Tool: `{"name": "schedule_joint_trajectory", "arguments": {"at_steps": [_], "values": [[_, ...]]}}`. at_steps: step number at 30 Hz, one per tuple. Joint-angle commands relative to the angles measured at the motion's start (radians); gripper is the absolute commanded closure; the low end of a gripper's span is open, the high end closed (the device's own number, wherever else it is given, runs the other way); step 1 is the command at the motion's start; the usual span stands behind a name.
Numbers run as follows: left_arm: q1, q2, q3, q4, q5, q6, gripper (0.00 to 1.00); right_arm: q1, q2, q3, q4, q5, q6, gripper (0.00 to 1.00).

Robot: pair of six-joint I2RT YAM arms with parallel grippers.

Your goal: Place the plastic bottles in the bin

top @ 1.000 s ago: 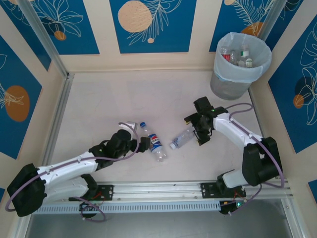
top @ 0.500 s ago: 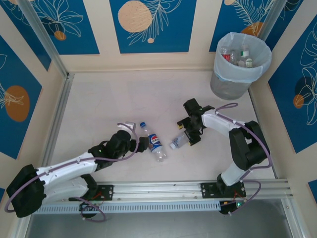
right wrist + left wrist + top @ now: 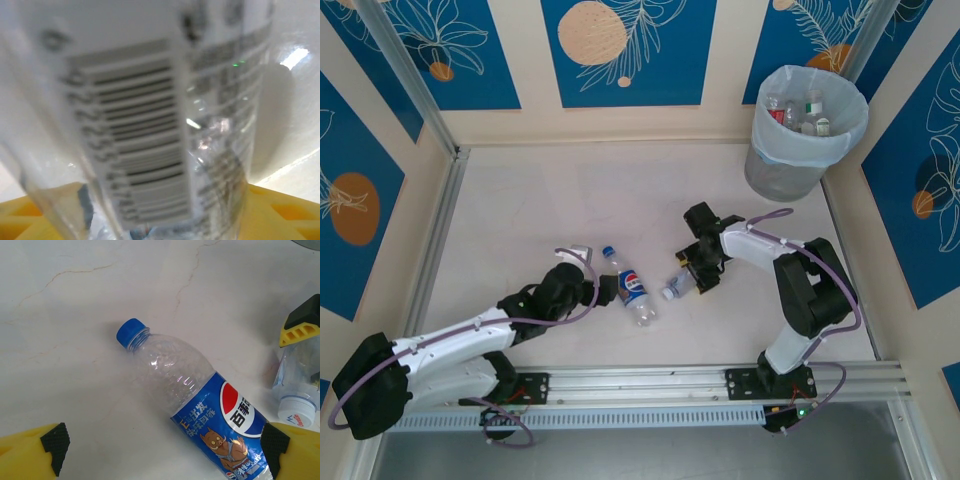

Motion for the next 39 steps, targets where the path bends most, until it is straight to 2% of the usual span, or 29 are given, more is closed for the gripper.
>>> {"name": "schedule_joint_trajectory", "arguments": {"at_steps": [1, 6, 17, 21, 32, 39], "values": [[-0.009, -0.004, -0.009, -0.019, -0.026, 0.004, 0.01, 0.004, -0.002, -0.027, -0.015, 0.035, 0.035, 0.33], [-0.009, 0.006, -0.007, -0.007, -0.027, -0.009, 0.01, 0.005, -0.027, -0.041, 0.002, 0.051, 0.042, 0.39], [-0.009, 0.065, 0.025, 0.005, -0.018, -0.032, 0.01, 0.003, -0.098, -0.079, 0.013, 0.083, 0.059, 0.45], [-0.01, 0.098, 0.048, 0.011, -0.003, -0.037, 0.01, 0.009, -0.128, -0.084, 0.01, 0.138, 0.035, 0.49], [-0.008, 0.21, 0.105, 0.055, 0.034, -0.088, 0.01, 0.015, -0.216, -0.109, 0.013, 0.22, -0.009, 0.52], [-0.008, 0.285, 0.148, 0.051, -0.017, -0.185, 0.01, 0.018, -0.286, -0.112, 0.032, 0.278, -0.112, 0.52]]}}
